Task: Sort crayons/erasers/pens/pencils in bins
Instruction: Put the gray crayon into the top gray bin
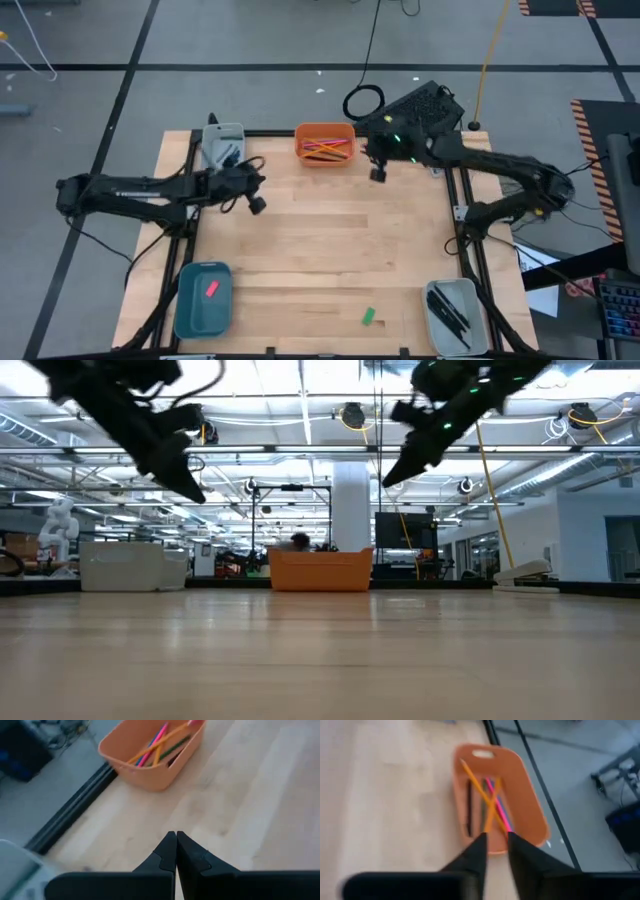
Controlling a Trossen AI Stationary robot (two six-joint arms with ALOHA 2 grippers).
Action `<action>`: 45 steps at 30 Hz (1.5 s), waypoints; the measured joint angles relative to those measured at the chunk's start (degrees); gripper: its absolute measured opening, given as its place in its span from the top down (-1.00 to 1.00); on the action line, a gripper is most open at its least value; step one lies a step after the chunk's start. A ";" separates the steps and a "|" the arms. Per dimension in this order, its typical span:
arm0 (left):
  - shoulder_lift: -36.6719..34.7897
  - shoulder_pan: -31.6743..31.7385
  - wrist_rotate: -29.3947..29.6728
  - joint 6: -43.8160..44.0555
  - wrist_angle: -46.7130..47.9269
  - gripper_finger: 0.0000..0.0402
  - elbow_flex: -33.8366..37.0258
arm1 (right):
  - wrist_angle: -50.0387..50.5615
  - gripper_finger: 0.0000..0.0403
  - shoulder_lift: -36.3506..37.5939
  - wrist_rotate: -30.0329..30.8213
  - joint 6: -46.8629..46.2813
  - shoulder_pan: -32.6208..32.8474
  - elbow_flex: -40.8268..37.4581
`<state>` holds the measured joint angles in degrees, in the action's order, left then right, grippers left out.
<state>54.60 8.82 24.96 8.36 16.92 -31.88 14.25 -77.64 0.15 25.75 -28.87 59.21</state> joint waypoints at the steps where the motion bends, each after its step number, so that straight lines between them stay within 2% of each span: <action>1: 2.09 1.11 -0.13 -1.05 2.56 0.97 -2.45 | -1.68 0.78 2.54 0.00 -0.95 1.11 -2.77; 3: 6.11 3.63 -1.37 -3.14 8.10 0.97 -7.02 | -6.23 0.94 7.86 -0.02 -3.39 3.52 -9.10; 8: 16.14 10.82 -2.49 -6.73 22.29 0.97 -16.56 | -21.61 0.95 18.46 0.29 -11.80 11.39 -23.70; 14: 27.95 18.24 -2.46 -10.33 27.31 0.97 -23.49 | -35.97 0.99 23.51 9.92 -12.97 20.28 -34.42; 21: 41.03 22.34 -0.02 -13.50 30.59 0.97 -31.77 | -36.84 1.00 23.75 13.40 -12.85 23.99 -35.51; 27: 49.15 24.26 3.66 -13.40 36.79 0.97 -36.60 | -37.59 1.00 23.75 13.54 -12.65 24.86 -35.51; 34: 53.32 27.10 4.02 -13.17 38.37 0.97 -36.91 | -37.60 1.00 23.75 13.53 -12.45 25.24 -35.51; 39: 54.74 28.66 7.45 -12.26 38.50 0.97 -36.91 | -37.60 1.00 23.75 13.54 -12.45 25.23 -35.51; 45: 55.50 29.81 7.26 -12.55 38.35 0.97 -36.91 | -37.60 1.00 23.75 13.54 -12.45 25.23 -35.51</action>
<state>110.10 38.63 32.21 -4.19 55.27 -68.79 -23.35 -53.89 13.69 13.30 -3.64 23.70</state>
